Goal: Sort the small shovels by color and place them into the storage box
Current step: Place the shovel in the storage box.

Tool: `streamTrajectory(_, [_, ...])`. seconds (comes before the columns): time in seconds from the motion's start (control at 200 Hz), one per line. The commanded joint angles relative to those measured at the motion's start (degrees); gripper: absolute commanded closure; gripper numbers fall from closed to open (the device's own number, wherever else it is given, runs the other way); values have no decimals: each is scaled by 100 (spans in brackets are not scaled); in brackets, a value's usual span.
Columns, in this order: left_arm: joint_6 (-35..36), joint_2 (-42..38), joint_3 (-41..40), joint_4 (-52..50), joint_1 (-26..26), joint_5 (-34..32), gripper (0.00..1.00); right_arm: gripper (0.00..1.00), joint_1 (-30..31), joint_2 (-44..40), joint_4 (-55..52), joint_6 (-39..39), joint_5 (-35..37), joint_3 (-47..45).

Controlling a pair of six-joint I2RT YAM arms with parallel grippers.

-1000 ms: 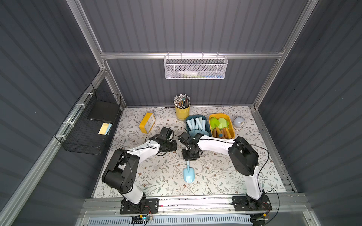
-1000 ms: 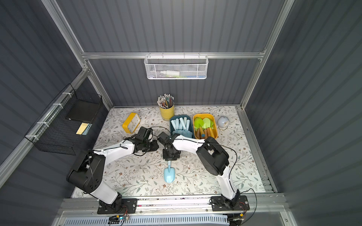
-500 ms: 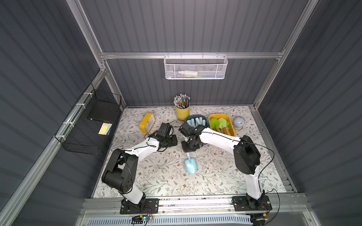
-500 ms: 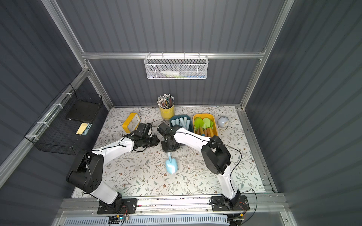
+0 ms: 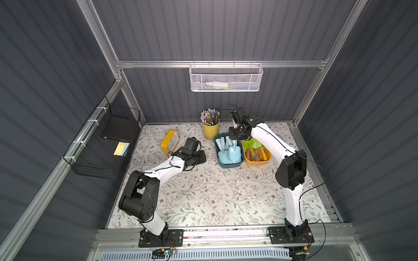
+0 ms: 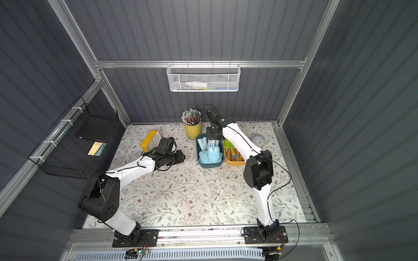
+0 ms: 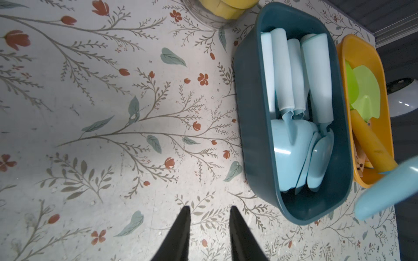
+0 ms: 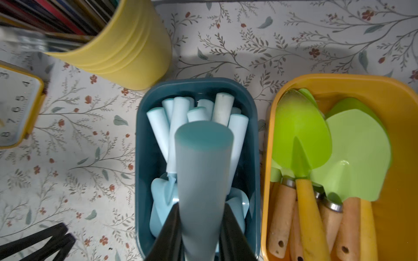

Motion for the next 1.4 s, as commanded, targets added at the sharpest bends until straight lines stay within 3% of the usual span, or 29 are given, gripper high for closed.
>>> streamTrajectory(0.0, [-118,102,168,-16,21,-127,68,98,-13,228,194,-149,-65,0])
streamTrajectory(0.42, [-206,152,235,-32,21,-217,66,95,28,620,603,-85,-536,-85])
streamTrajectory(0.475, [-215,148,245,-24,21,-230,65,90,67,614,641,-69,-555,-159])
streamTrajectory(0.565, [-215,152,273,-42,21,-274,58,68,101,564,651,-36,-555,-223])
streamTrajectory(0.635, [-236,106,292,-41,21,-336,50,58,99,453,679,26,-525,-279])
streamTrajectory(0.725, [-330,27,326,-17,21,-455,44,52,91,162,791,79,-395,-490])
streamTrajectory(0.916, [-432,-224,572,85,32,-942,43,48,58,-807,934,226,127,-1253])
streamTrajectory(1.056, [-428,-768,750,599,35,-1898,38,47,-41,-2046,1409,297,1038,-2747])
streamTrajectory(1.106, [-360,-1074,703,999,32,-2462,23,45,-121,-2556,1700,329,1436,-3459])
streamTrajectory(1.141, [-312,-1328,582,1333,30,-2929,2,44,-198,-2957,1936,346,1679,-3989])
streamTrajectory(1.241, [11,-1998,49,2462,39,-4135,1,40,-460,-4091,2595,438,2361,-5406])
streamTrajectory(1.281, [223,-2195,-218,2988,45,-4548,1,32,-583,-4519,2838,418,2588,-5865])
streamTrajectory(1.351, [749,-2330,-665,3871,65,-5255,0,4,-841,-5126,3062,458,2997,-6452])
streamTrajectory(1.396, [1271,-2267,-983,4506,75,-5726,1,1,-1019,-5464,3139,519,3216,-6761])
